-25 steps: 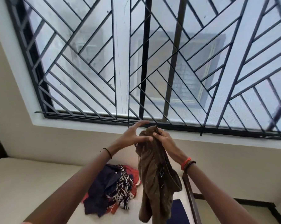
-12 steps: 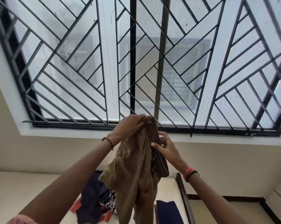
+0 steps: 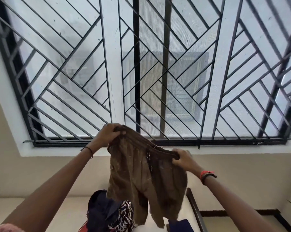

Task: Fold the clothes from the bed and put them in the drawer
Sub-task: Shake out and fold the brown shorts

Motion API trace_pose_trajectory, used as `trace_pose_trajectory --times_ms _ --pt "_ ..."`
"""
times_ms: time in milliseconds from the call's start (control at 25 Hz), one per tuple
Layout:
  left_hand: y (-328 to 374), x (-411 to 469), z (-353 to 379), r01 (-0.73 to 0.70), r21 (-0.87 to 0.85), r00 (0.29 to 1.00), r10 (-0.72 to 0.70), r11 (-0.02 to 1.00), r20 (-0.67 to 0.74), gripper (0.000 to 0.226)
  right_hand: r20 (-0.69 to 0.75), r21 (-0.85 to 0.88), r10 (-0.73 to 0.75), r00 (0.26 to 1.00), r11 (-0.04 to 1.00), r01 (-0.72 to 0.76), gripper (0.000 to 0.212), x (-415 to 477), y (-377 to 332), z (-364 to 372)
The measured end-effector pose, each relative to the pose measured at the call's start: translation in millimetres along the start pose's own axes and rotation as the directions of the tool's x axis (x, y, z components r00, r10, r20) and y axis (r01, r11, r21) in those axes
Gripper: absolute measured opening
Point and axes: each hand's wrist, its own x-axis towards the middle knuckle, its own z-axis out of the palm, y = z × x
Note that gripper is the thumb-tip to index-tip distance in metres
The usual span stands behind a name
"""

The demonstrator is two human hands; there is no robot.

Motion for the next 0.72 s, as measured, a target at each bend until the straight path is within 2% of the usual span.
trace_pose_trajectory --times_ms 40,80,160,280,360,440,560,640,720 --pt "-11.3 -3.7 -0.8 -0.009 0.051 0.998 0.006 0.999 0.06 0.02 -0.018 -0.089 0.011 1.0 0.996 -0.012 0.025 2.7 -6.2 -10.0" --pt "-18.8 -6.2 -0.2 -0.002 0.077 0.994 -0.006 0.997 0.105 0.016 -0.032 -0.179 0.014 0.999 0.984 -0.02 0.029 5.2 -12.5 -20.0" --pt "-30.6 -8.2 1.5 -0.032 0.11 0.985 0.012 0.993 0.174 0.01 -0.034 -0.321 -0.061 0.998 0.946 0.047 0.034 10.1 -26.2 -37.2" --pt "-35.1 -9.0 2.2 -0.082 0.158 0.954 0.032 0.984 0.297 0.015 -0.017 -0.49 -0.161 0.987 0.862 0.132 0.033 14.7 -42.7 -55.4" --pt "-27.9 -12.3 0.8 -0.152 0.198 0.922 0.067 0.968 0.381 0.029 0.001 -0.565 -0.178 0.984 0.812 0.147 0.032 15.4 -46.7 -63.1" --pt "-18.5 -14.7 0.4 -0.303 0.343 0.89 0.135 0.889 0.436 0.052 0.034 -0.619 -0.16 0.986 0.772 0.147 0.029 13.3 -48.9 -68.9" --pt "1.6 -17.4 4.6 -0.453 0.49 0.86 0.22 0.745 0.46 0.064 0.065 -0.688 -0.138 0.988 0.711 0.145 0.027 6.7 -50.1 -76.9" --pt "8.1 -16.2 13.0 -0.443 0.476 0.86 0.209 0.76 0.466 0.063 0.094 -0.701 -0.138 0.986 0.694 0.164 0.029 -1.7 -48.1 -79.0" --pt "8.7 -13.4 20.6 -0.351 0.38 0.876 0.156 0.855 0.457 0.056 0.119 -0.679 -0.157 0.98 0.708 0.196 0.042 -12.8 -45.4 -79.6"
